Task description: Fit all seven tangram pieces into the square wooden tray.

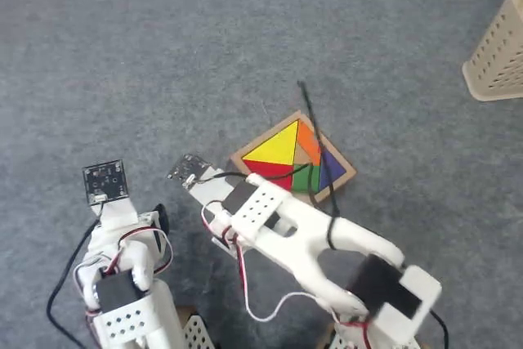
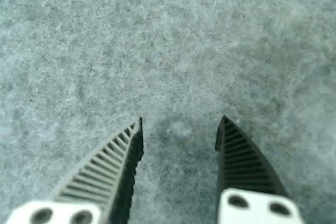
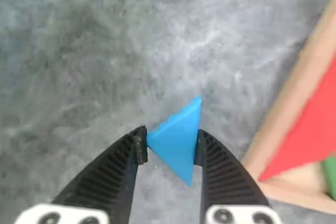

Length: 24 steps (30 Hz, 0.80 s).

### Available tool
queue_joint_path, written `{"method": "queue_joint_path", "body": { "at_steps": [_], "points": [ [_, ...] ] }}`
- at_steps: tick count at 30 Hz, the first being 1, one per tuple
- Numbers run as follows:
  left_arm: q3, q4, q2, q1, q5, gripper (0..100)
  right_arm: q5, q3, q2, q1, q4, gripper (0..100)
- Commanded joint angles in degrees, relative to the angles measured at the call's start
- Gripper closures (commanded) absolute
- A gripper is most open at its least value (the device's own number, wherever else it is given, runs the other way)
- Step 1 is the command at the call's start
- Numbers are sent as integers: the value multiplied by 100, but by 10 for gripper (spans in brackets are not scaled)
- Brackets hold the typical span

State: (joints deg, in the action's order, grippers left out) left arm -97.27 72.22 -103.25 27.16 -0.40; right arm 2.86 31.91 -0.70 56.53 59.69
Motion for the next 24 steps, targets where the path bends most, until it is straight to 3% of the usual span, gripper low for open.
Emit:
{"method": "queue_joint_path", "body": {
  "at_steps": [1, 5, 11, 16, 19, 24],
  "points": [
    [75, 18, -114, 35, -35, 784, 501, -149, 954, -163, 541, 922],
    [75, 18, -114, 35, -35, 784, 1301, -149, 1218, -646, 901, 923],
    [75, 18, -114, 35, -35, 784, 3191, -149, 1411, -1552, 1516, 923],
    [75, 18, -114, 35, -35, 784, 4475, -62, 1341, -2246, 1420, 923],
    [75, 18, -114, 35, -35, 784, 4229, -62, 1288, -2387, 1086, 923],
    [75, 18, -114, 35, -35, 784, 1960, -97, 1270, -2668, 110, 923]
  ]
}}
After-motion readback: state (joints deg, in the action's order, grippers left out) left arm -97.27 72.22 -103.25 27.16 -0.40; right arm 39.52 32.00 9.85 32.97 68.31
